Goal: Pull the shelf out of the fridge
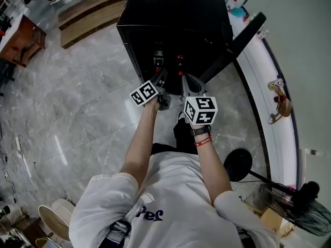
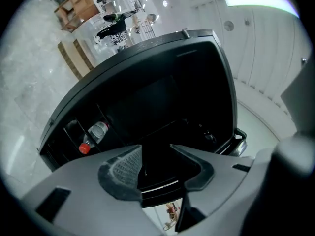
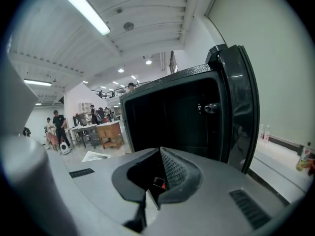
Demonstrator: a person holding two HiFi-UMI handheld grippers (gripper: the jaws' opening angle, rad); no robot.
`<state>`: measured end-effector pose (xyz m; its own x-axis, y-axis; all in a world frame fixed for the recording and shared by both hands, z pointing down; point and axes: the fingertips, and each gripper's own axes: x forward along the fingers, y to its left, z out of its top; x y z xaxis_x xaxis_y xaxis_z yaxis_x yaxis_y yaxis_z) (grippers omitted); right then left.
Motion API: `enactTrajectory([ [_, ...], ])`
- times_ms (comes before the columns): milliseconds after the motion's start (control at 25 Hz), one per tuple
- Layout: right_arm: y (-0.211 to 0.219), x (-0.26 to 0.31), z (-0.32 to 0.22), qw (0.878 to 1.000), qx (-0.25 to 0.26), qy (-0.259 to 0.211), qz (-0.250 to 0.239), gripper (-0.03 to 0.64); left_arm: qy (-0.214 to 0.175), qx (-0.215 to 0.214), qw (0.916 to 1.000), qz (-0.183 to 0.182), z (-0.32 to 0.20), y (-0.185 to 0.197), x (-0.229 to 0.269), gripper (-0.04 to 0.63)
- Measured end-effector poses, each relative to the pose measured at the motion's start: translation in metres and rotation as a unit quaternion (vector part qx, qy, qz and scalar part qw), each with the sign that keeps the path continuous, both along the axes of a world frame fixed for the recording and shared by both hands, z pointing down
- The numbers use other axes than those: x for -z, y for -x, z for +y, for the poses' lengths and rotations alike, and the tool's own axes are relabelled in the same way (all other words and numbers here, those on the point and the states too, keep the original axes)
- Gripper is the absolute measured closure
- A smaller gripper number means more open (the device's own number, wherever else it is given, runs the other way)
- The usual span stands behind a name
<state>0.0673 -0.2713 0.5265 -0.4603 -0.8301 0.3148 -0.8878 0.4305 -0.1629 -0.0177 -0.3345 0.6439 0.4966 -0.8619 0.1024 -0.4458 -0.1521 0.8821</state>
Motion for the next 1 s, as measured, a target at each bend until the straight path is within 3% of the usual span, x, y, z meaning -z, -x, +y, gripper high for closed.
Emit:
enactTrajectory([
  [440,0.006,-0.036,-0.022,1.0,-0.01,0.022,-0.008,0.607,0.055,0.04,0.9909,0.116,-0.05,0.004,-0.063,0.385],
  [1000,0.01,-0.057,-0.055,0.999,0.0,0.033,-0.017,0.607,0.081,0.068,0.9849,0.137,-0.12,-0.004,-0.108,0.374],
])
